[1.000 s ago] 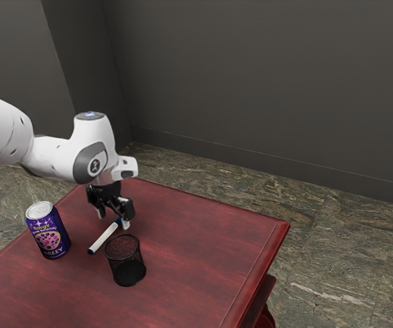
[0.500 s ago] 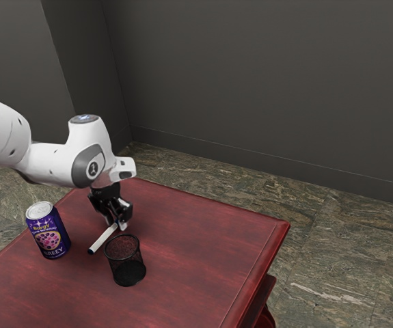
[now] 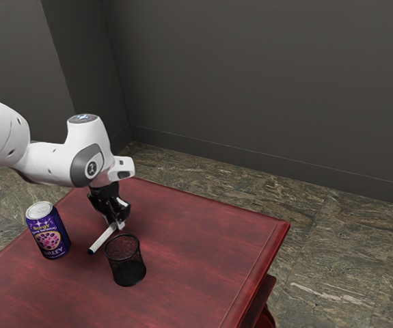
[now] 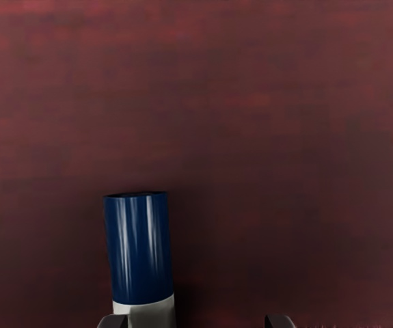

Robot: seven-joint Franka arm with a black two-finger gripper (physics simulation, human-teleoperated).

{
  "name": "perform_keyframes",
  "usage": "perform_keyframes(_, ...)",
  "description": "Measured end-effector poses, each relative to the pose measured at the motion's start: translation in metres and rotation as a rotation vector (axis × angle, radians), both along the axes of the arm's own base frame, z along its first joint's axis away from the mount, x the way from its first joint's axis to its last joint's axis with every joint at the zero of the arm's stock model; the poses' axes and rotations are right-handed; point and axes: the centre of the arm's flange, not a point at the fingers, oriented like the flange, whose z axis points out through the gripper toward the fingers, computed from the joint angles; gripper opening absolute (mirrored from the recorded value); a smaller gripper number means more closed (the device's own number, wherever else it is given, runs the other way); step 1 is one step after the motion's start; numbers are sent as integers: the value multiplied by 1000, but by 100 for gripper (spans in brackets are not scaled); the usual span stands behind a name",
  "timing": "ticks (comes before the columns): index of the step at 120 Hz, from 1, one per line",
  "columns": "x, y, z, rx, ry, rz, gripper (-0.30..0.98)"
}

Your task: Put the marker into the pen holder.

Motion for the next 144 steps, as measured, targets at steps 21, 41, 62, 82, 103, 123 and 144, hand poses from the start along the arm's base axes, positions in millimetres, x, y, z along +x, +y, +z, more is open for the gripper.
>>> perform_keyframes(21, -2, 12, -7, 3, 12, 6, 22)
perform_keyframes(41, -2, 12, -16, 3, 24, 0, 23)
perform_keyframes(62, -2, 13, -19, 3, 22, -5, 16)
perform_keyframes(82, -2, 12, -21, 2, 22, -8, 3)
perform_keyframes(103, 0, 12, -20, 5, 19, -9, -1)
perform_keyframes(123, 6, 5, 15, 19, -47, -20, -9)
perform_keyframes(144, 11, -19, 91, 23, -183, -49, -10)
